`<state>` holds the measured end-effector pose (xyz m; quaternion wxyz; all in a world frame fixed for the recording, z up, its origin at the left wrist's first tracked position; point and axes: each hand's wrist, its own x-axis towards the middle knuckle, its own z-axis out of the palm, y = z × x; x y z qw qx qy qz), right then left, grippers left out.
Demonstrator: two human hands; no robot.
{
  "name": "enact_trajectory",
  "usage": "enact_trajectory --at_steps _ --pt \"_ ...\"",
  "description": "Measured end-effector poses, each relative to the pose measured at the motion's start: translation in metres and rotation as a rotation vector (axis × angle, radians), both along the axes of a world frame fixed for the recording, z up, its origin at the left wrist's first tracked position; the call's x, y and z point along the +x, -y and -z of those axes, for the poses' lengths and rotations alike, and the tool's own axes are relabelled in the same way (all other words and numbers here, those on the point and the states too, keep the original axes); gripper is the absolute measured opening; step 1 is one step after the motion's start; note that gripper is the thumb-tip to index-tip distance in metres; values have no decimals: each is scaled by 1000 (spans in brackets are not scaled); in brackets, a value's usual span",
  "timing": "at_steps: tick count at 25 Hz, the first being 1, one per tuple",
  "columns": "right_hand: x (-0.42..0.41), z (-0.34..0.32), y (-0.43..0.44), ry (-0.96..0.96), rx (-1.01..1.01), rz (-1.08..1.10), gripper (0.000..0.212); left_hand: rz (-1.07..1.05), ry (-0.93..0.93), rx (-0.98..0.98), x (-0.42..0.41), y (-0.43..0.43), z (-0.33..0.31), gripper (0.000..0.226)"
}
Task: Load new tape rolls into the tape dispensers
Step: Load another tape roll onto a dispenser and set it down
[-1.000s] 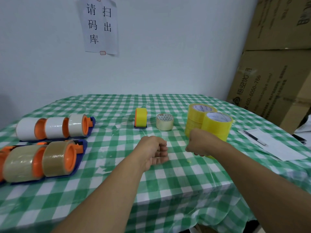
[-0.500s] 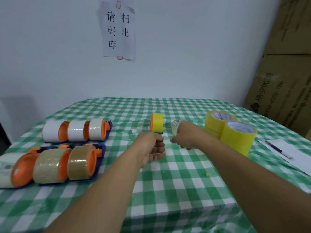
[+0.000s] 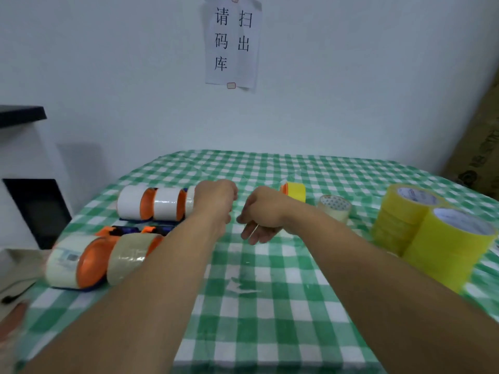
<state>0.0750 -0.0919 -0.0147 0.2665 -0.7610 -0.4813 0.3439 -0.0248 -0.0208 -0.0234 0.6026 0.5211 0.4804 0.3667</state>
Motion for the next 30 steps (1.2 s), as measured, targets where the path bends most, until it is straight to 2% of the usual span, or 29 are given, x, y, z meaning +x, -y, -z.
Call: enact_trajectory --at_steps 5,11,13,17,18,20,24,25,28,30 --pt "-41 7 -12 -259 -56 -92 22 -92 -25 117 -27 -18 -2 6" --pt "-63 21 -20 -403 -144 -87 47 -170 -20 72 -42 -23 -6 7" --pt "-65 26 -21 -495 -135 -53 43 -146 -12 141 -42 -24 -4 4" --pt "-69 34 -21 -675 -25 68 7 -134 19 157 -44 -16 -7 4" --pt "-69 34 -19 -707 8 97 7 -127 30 159 -44 -13 -9 4" --pt "-64 30 -15 -763 52 136 20 -123 51 162 -44 -5 -16 4" --pt "-46 13 -1 -840 102 157 40 -147 72 170 -39 8 -34 14" --pt "-39 8 2 -837 117 165 39 -141 84 178 -35 11 -38 17" --pt "-18 -8 14 -803 179 187 18 -126 121 160 -24 17 -46 19" --pt "-2 -15 20 -776 220 211 28 -123 113 157 -15 17 -45 18"
